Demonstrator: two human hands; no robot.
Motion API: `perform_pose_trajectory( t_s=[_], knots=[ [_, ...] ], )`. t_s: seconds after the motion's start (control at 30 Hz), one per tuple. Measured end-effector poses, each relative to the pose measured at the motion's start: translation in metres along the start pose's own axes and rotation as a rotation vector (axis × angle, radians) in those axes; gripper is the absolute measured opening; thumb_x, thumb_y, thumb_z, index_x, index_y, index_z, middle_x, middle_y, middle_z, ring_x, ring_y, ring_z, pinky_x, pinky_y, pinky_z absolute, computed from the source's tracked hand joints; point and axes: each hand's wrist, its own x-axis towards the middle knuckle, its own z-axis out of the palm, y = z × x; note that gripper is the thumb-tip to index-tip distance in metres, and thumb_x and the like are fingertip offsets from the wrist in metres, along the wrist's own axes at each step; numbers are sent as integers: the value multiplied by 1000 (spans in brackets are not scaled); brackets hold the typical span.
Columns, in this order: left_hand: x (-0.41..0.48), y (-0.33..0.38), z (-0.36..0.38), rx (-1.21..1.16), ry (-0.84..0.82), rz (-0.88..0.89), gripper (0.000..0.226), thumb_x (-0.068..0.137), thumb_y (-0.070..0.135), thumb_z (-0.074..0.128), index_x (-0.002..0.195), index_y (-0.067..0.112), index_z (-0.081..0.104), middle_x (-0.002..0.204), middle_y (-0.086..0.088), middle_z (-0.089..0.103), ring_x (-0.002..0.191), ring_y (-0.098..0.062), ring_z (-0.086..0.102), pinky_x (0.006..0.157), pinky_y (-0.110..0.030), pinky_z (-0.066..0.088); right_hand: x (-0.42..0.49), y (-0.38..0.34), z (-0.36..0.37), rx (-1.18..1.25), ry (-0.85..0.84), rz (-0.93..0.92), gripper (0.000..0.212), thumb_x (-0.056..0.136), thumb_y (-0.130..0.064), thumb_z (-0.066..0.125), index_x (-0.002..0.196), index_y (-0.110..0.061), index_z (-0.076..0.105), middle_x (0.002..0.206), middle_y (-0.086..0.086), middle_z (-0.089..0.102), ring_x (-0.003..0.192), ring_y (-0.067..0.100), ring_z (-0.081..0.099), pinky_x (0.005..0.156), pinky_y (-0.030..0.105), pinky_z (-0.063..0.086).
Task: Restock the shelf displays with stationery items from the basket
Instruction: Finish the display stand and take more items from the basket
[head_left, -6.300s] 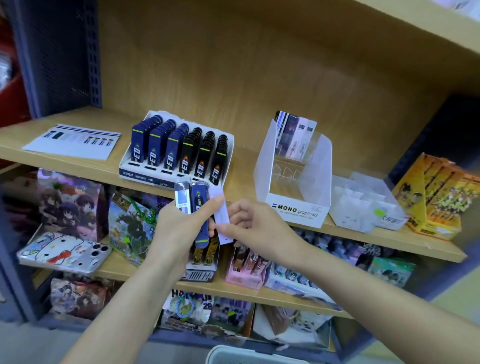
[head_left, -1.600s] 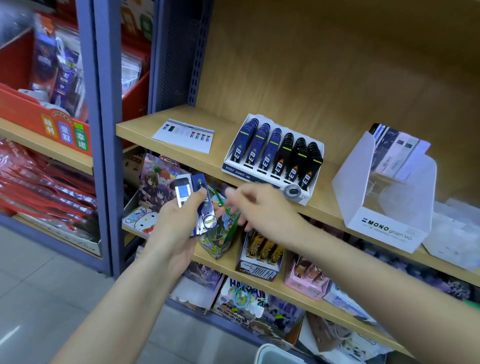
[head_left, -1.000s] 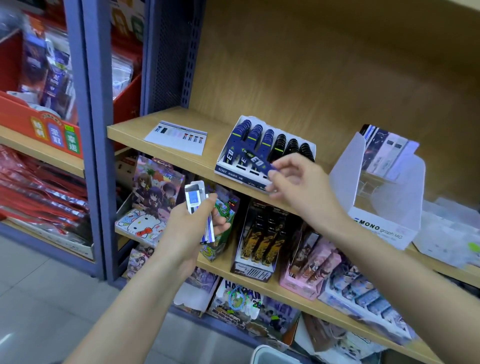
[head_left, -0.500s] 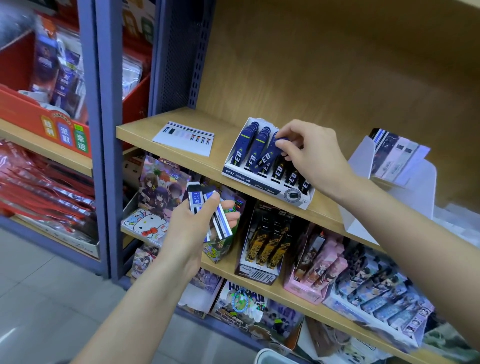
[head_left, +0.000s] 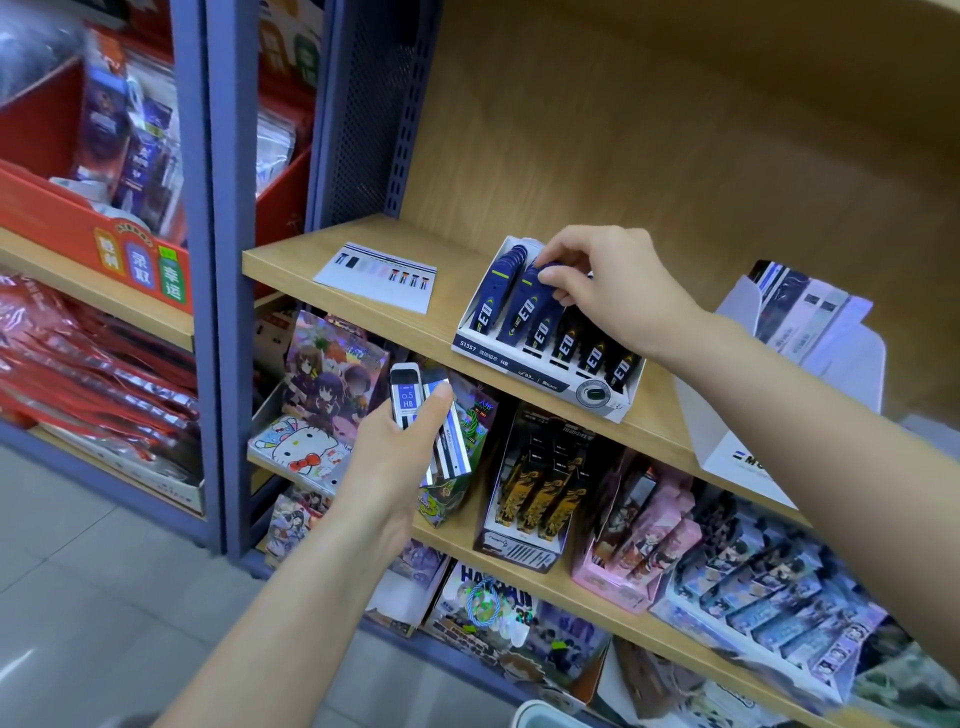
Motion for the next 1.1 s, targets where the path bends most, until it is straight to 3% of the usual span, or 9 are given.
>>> perform_pose_trajectory(
  t_s=[0.13,0.27,0.4,0.53,0.63,0.73,0.87,1.0,1.1],
  knots=[
    [3,-1,-1,23,10,5,26,90,40,58,89,16,66,88,-4,74,86,-19,69,84,-35,52,1,-1,0,6,-39,2,6,90,-11,60,94,-14,65,82,8,68,76,20,66,81,39,53],
    [0,2,1,29,9,10,23,90,41,58,83,21,66,75,4,72,65,-7,67,62,-23,49,5,-2,9,8,-58,-1,9,89,-12,63,95,-13,56,78,-3,58,78,21,61,81,40,52],
    [1,2,1,42,-5,18,23,89,41,60,85,19,66,79,-2,71,69,-14,64,71,-29,50,6,-1,18,-117,-25,-58,8,88,-15,65,94,-10,61,88,-1,56,82,18,56,80,37,49],
    [3,2,1,24,6,53,18,86,32,66,81,15,62,55,5,50,49,-7,45,71,-34,51,-2,1,21,-139,73,-93,8,91,-16,61,97,-12,63,97,-5,46,76,13,53,76,30,47],
    [3,3,0,33,-2,71,18,86,28,67,87,11,62,43,14,49,39,0,46,60,-24,54,-21,-9,26,8,142,-73,8,95,-18,54,92,-15,61,86,-9,48,65,2,49,69,20,41],
    [3,3,1,89,-36,106,15,83,26,70,81,14,61,43,15,48,36,-1,43,39,-13,36,-48,-24,36,183,-13,76,14,95,-27,55,83,-22,60,68,-13,56,59,2,54,63,19,44],
    [3,-2,4,219,-96,138,18,80,26,73,76,15,60,51,9,45,41,-5,35,38,-16,29,-69,-29,37,439,-269,215,14,91,-23,61,83,-13,68,63,3,60,51,1,53,52,12,46],
    [-2,-5,9,249,-249,89,23,87,35,63,91,14,54,55,8,36,43,-8,30,41,-17,27,-82,-20,24,561,-263,270,6,88,-16,65,82,-16,66,66,4,65,59,7,62,59,18,55],
    [-3,-6,18,191,-286,33,30,91,34,58,96,8,44,65,2,41,42,-8,28,38,-18,24,-96,-7,7,559,-169,312,4,88,-18,64,86,-14,65,70,5,64,61,11,65,63,25,58]
  ],
)
